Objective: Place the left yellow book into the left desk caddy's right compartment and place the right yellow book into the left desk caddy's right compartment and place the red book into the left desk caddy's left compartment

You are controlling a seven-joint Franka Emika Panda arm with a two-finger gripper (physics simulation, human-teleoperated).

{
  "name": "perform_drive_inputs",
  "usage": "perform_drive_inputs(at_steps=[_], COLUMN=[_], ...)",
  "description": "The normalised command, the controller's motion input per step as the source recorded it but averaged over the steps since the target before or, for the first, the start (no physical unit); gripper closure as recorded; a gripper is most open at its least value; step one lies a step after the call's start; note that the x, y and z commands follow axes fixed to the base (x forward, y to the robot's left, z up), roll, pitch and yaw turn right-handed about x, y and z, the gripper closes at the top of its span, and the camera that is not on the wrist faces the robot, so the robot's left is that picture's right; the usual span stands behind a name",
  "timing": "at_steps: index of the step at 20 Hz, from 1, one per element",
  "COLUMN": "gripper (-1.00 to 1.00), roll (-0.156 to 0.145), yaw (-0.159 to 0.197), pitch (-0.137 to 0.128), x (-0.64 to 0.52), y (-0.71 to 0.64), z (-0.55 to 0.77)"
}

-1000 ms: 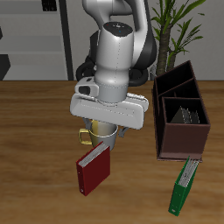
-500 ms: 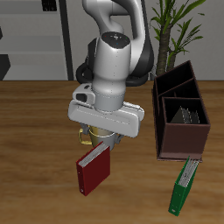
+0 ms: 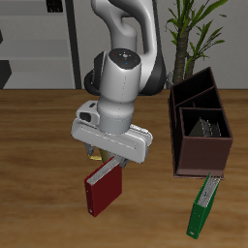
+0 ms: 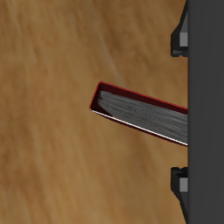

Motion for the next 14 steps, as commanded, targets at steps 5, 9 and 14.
perform_drive_inputs(at_steps=[5, 9, 14], gripper=[-1.00, -1.00, 1.00], roll=[0.022, 0.007, -0.033], yaw=[-0.020, 0.004, 0.018], pitch=[0.035, 0.005, 0.035], x=[0.01, -0.02, -0.01], y=[0.01, -0.06, -0.18], z=[-0.32, -0.15, -0.25])
